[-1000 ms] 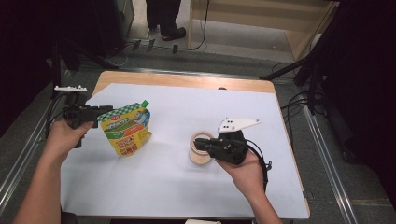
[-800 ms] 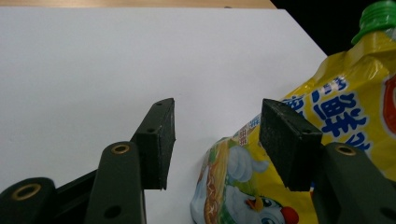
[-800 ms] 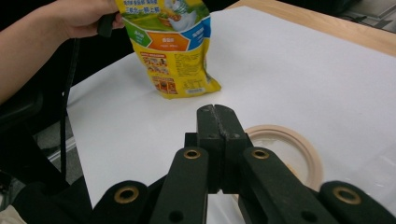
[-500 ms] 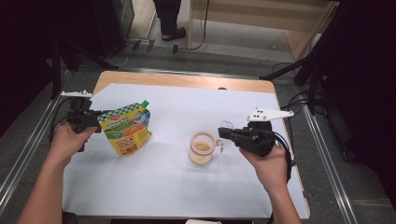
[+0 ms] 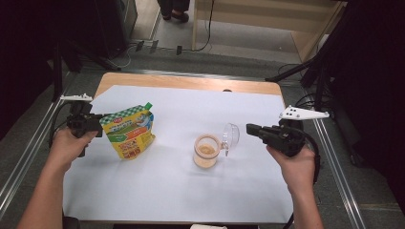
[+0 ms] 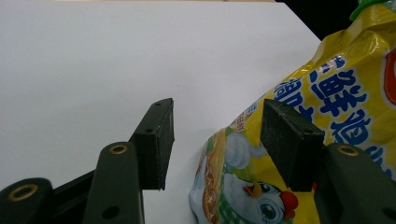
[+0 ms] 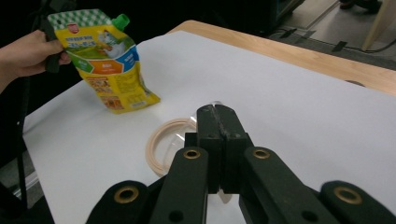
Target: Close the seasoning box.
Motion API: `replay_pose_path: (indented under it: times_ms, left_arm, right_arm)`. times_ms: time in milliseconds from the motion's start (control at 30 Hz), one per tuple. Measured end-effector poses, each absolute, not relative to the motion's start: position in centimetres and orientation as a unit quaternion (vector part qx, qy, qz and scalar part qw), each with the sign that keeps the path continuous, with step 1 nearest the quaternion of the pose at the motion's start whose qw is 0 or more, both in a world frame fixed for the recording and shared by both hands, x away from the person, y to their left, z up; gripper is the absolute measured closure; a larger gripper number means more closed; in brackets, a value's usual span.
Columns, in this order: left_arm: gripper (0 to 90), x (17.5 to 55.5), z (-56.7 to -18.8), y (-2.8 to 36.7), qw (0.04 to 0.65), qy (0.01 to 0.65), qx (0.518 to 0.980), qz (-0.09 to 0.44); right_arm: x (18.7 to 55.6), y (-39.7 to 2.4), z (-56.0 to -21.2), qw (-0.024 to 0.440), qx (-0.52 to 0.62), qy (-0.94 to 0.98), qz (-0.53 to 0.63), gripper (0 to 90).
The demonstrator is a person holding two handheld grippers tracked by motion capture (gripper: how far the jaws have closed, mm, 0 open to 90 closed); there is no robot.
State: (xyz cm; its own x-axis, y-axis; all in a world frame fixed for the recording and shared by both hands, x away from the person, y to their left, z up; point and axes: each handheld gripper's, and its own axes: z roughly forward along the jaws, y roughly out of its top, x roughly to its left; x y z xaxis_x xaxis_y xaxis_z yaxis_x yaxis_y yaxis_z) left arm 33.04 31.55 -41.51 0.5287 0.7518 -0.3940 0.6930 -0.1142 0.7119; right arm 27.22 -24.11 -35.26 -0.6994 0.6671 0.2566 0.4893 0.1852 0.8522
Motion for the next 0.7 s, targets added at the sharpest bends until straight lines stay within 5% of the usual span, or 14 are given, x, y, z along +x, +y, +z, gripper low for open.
replay_pose_path:
  times_ms: [700]
  left_arm:
    - [44.1, 33.1, -41.6, 31.4, 0.452, 0.483, 0.749, 0.032]
  right_arm:
    - [29.4, -24.4, -40.2, 0.071, 0.426, 0.762, 0.482, 90.0]
